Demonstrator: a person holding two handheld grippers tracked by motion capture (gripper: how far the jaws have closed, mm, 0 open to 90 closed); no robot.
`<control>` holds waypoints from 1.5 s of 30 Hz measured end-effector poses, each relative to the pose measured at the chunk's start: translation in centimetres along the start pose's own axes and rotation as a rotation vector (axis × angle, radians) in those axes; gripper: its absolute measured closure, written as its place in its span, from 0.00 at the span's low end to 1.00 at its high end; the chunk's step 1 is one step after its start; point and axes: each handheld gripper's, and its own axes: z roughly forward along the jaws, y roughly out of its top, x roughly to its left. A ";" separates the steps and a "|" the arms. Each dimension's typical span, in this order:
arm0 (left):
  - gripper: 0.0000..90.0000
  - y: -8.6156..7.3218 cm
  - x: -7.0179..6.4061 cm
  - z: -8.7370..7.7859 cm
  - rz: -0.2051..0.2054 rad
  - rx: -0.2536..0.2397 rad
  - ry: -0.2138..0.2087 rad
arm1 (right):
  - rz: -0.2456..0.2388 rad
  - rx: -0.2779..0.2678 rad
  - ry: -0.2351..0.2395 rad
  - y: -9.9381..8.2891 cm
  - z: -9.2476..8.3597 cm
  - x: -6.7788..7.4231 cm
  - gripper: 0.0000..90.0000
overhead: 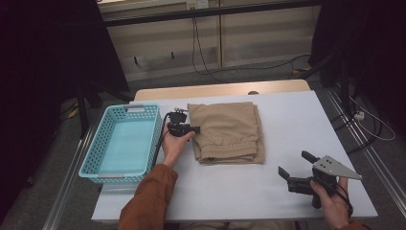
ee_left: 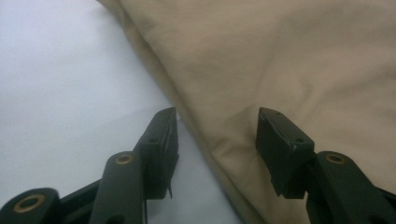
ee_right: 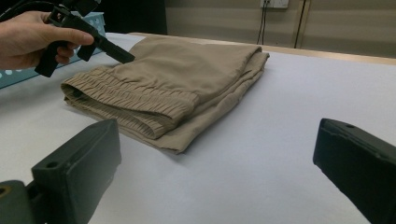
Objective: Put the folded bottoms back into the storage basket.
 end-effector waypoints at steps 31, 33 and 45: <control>0.87 -1.4 0.4 -0.4 -0.243 -0.021 -0.185 | 0.006 0.017 0.014 -0.1 0.2 0.0 0.01; 0.86 -1.2 0.2 -0.3 -0.218 -0.013 -0.170 | 0.007 0.007 0.025 0.0 0.2 0.0 0.01; 0.90 -1.5 0.0 -0.2 -0.240 -0.012 -0.206 | -0.002 0.010 0.023 0.0 0.4 0.1 0.01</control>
